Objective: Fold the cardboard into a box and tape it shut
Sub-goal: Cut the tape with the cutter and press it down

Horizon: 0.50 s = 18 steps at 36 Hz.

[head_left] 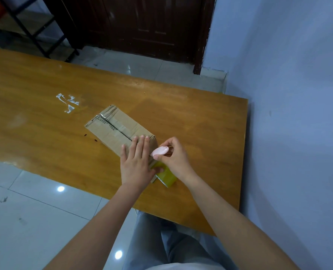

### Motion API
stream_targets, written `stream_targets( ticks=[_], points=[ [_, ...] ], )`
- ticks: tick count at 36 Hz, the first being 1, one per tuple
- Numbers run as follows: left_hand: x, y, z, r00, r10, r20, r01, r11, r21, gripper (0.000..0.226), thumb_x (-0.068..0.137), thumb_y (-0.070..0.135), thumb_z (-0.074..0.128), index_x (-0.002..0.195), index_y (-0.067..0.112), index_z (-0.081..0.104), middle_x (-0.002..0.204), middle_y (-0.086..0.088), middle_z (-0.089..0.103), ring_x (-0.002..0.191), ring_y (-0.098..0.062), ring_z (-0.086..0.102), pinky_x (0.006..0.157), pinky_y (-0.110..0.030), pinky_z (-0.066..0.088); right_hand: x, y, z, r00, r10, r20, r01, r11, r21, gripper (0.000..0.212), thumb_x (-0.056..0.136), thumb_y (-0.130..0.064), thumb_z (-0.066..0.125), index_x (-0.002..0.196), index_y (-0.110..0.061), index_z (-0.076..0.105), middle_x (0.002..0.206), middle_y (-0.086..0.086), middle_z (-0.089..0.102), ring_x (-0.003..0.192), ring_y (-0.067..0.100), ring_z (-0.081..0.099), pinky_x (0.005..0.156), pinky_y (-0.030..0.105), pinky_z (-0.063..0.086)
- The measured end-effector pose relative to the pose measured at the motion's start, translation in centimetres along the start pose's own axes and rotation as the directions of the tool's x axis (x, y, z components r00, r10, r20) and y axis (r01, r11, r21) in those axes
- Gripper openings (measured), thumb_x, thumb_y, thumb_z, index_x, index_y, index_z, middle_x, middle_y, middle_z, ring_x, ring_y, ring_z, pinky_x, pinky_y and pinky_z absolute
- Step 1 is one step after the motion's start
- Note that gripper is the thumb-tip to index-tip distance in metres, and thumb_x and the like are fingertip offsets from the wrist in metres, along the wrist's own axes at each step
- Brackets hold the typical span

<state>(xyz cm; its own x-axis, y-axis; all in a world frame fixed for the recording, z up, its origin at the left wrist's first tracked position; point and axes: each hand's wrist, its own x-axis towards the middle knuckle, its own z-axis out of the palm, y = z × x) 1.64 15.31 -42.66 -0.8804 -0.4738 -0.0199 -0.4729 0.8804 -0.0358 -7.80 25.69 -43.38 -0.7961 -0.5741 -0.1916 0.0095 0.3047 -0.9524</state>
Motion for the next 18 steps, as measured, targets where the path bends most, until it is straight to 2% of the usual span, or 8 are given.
stream_targets(
  ticks=[2, 5, 7, 9, 13, 18],
  points=[
    [0.0, 0.0, 0.0, 1.0, 0.003, 0.0, -0.003, 1.0, -0.008, 0.108, 0.072, 0.077, 0.046, 0.151, 0.014, 0.005, 0.158, -0.004, 0.013, 0.146, -0.021, 0.005, 0.116, -0.047, 0.0, -0.1, -0.1, 0.2, 1.0, -0.008, -0.022, 0.007, 1.0, -0.027, 0.04, 0.067, -0.026, 0.082, 0.08, -0.038, 0.046, 0.093, -0.008, 0.065, 0.086, 0.011, 0.064, 0.072, 0.032, 0.055],
    [0.0, 0.0, 0.0, 1.0, 0.0, -0.001, 0.0, 1.0, -0.027, 0.108, 0.072, 0.076, 0.047, 0.151, 0.014, 0.006, 0.158, -0.004, 0.014, 0.146, -0.021, 0.005, 0.116, -0.047, 0.0, -0.3, -0.4, 0.4, 0.999, -0.033, -0.033, 0.031, 0.998, -0.063, 0.04, 0.07, -0.025, 0.081, 0.083, -0.035, 0.045, 0.093, -0.009, 0.064, 0.083, 0.006, 0.062, 0.062, 0.015, 0.049],
    [0.0, 0.0, 0.0, 1.0, -0.002, 0.003, 0.002, 1.0, -0.014, 0.108, 0.072, 0.076, 0.044, 0.151, 0.015, 0.004, 0.158, -0.003, 0.012, 0.146, -0.02, 0.004, 0.116, -0.047, -0.002, -0.4, -0.5, 0.4, 0.998, -0.044, -0.05, 0.041, 0.997, -0.063, 0.039, 0.07, -0.023, 0.081, 0.086, -0.03, 0.047, 0.093, -0.007, 0.063, 0.081, 0.005, 0.061, 0.06, 0.01, 0.046],
    [0.0, 0.0, 0.1, 1.0, -0.004, 0.004, 0.004, 1.0, -0.007, 0.108, 0.072, 0.077, 0.044, 0.151, 0.015, 0.003, 0.159, -0.003, 0.012, 0.147, -0.02, 0.003, 0.116, -0.046, -0.003, -0.4, -0.4, 0.5, 0.997, -0.05, -0.057, 0.047, 0.997, -0.06, 0.038, 0.071, -0.022, 0.081, 0.089, -0.026, 0.048, 0.094, -0.005, 0.063, 0.082, 0.008, 0.061, 0.06, 0.012, 0.047],
    [0.0, 0.0, 0.1, 1.0, -0.003, -0.003, 0.002, 1.0, -0.019, 0.108, 0.071, 0.077, 0.045, 0.151, 0.015, 0.005, 0.158, -0.003, 0.013, 0.146, -0.02, 0.004, 0.115, -0.046, -0.004, -0.4, 0.0, 0.6, 0.996, -0.034, -0.078, 0.031, 0.998, -0.047, 0.038, 0.071, -0.021, 0.08, 0.09, -0.027, 0.048, 0.096, -0.002, 0.064, 0.088, 0.015, 0.062, 0.071, 0.029, 0.052],
    [0.1, 0.0, 0.2, 1.0, -0.002, -0.005, 0.002, 1.0, -0.003, 0.113, 0.069, 0.079, 0.046, 0.151, 0.015, 0.004, 0.158, -0.004, 0.015, 0.146, -0.021, 0.006, 0.115, -0.046, -0.002, 0.0, 0.8, 0.1, 0.974, 0.002, -0.226, -0.007, 1.0, -0.021, 0.04, 0.071, -0.025, 0.08, 0.086, -0.035, 0.045, 0.089, -0.011, 0.06, 0.081, 0.006, 0.06, 0.064, 0.022, 0.049]
  ],
)
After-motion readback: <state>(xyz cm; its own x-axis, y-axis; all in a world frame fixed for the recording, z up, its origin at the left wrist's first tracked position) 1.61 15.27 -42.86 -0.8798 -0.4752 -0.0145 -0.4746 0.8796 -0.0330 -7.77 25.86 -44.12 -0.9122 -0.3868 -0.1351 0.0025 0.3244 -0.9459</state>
